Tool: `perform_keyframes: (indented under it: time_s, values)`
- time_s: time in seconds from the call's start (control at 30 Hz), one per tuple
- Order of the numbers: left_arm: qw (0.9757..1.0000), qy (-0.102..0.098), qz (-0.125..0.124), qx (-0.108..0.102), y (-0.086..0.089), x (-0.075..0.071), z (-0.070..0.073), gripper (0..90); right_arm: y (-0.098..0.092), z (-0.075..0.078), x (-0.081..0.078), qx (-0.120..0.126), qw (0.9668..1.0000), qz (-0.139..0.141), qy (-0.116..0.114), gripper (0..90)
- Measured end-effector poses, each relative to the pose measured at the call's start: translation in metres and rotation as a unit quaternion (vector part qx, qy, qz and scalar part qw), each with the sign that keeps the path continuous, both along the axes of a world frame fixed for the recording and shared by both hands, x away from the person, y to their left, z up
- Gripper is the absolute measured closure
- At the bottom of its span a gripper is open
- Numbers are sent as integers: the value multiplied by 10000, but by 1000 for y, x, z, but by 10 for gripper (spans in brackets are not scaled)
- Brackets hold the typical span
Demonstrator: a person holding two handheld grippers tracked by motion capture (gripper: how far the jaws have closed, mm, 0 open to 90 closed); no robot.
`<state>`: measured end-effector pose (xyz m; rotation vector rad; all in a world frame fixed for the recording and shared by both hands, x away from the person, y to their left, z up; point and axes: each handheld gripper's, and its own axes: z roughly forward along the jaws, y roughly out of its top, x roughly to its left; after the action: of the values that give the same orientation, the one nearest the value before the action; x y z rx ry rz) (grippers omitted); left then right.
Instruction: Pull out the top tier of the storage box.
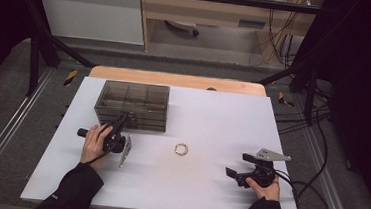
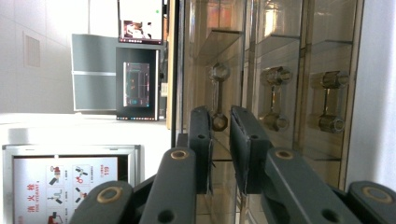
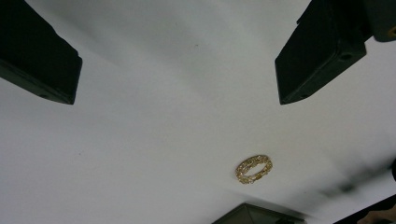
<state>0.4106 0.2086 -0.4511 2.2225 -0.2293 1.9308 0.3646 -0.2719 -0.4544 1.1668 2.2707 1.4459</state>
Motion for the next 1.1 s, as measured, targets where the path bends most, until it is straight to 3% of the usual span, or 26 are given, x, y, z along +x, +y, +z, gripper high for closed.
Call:
perform_keyframes:
  time_s: [0.7, 1.1]
  values:
    - [9996, -151, -8, 243, -1, -2, -2, 814, 0, 0, 0, -4, 10000, 20, -10, 10]
    - [9996, -141, -64, 228, 0, -9, -2, 814, 0, 0, 0, 1, 10000, 15, -5, 10]
